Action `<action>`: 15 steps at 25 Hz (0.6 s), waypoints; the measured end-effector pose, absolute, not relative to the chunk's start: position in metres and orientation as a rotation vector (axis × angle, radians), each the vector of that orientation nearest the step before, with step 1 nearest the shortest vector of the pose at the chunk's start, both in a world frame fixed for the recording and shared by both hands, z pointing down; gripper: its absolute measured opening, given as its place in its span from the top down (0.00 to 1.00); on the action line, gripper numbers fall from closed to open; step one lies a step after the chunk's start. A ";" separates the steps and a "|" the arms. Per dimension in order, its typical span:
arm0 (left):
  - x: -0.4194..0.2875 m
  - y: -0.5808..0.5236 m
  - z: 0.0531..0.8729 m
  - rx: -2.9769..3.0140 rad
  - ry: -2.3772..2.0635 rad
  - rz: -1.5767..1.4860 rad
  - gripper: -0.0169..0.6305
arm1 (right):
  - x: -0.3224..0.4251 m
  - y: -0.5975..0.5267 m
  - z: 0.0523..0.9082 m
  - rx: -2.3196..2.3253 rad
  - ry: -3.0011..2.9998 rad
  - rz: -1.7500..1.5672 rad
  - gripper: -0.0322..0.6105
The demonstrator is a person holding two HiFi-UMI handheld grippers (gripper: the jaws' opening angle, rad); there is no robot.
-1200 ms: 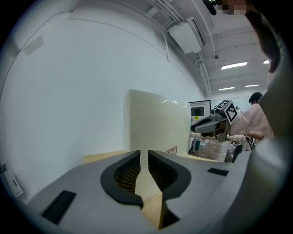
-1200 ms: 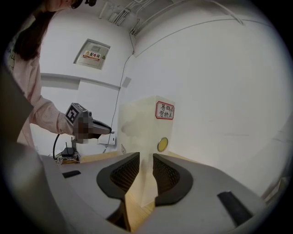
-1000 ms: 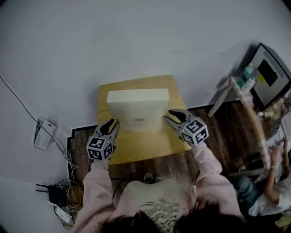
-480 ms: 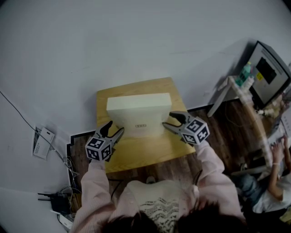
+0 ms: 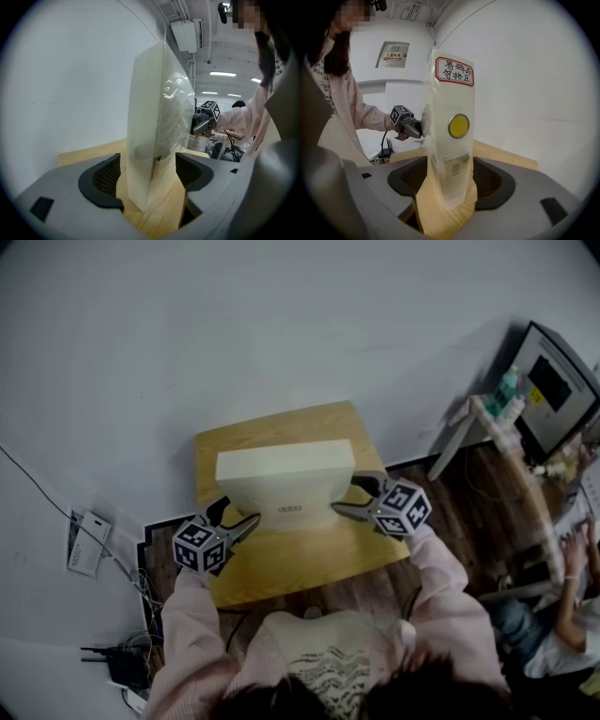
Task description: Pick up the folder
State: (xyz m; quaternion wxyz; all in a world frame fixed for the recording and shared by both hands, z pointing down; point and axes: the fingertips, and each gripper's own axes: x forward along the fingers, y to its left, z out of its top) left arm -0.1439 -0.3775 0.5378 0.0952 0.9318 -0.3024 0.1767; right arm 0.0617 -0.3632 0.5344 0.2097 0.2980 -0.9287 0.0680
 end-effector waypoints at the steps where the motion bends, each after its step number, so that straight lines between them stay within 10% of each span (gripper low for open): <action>1: -0.143 -0.378 0.538 2.766 -0.882 0.527 0.39 | 0.061 -0.364 0.535 0.815 -2.584 0.190 0.45; 15: -0.132 -0.383 0.543 2.780 -0.716 0.466 0.39 | 0.051 -0.372 0.540 0.683 -2.607 0.220 0.46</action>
